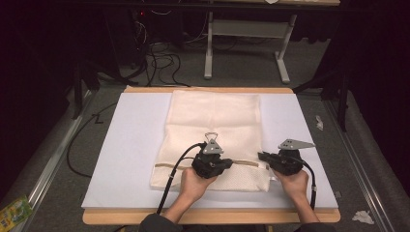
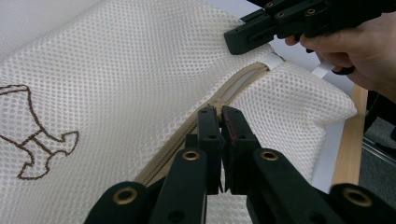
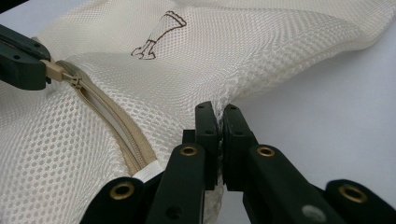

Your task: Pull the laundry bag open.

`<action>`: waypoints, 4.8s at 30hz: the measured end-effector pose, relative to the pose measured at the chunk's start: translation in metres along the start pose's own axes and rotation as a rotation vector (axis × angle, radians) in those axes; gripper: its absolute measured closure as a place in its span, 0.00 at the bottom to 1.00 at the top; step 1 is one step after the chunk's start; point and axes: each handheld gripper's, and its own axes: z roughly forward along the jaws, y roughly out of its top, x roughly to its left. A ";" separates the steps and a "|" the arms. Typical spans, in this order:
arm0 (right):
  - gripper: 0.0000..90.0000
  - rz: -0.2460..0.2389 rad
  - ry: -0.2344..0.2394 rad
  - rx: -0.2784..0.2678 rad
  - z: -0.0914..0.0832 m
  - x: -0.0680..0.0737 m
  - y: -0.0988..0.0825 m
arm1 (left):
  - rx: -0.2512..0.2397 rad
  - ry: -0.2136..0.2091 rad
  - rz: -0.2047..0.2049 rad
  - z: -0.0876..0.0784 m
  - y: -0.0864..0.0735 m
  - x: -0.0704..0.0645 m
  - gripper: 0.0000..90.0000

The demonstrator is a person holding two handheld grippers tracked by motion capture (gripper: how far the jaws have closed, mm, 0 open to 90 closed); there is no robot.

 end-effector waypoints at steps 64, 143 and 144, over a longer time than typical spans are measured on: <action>0.98 0.001 -0.013 -0.007 -0.005 -0.004 -0.003 | -0.041 0.059 -0.018 -0.035 -0.011 0.013 0.97; 0.98 0.005 -0.037 0.007 -0.006 -0.010 -0.009 | -0.090 0.091 -0.070 -0.069 -0.026 0.032 0.97; 0.98 0.005 -0.036 0.006 -0.006 -0.010 -0.009 | -0.088 0.097 -0.067 -0.069 -0.026 0.032 0.97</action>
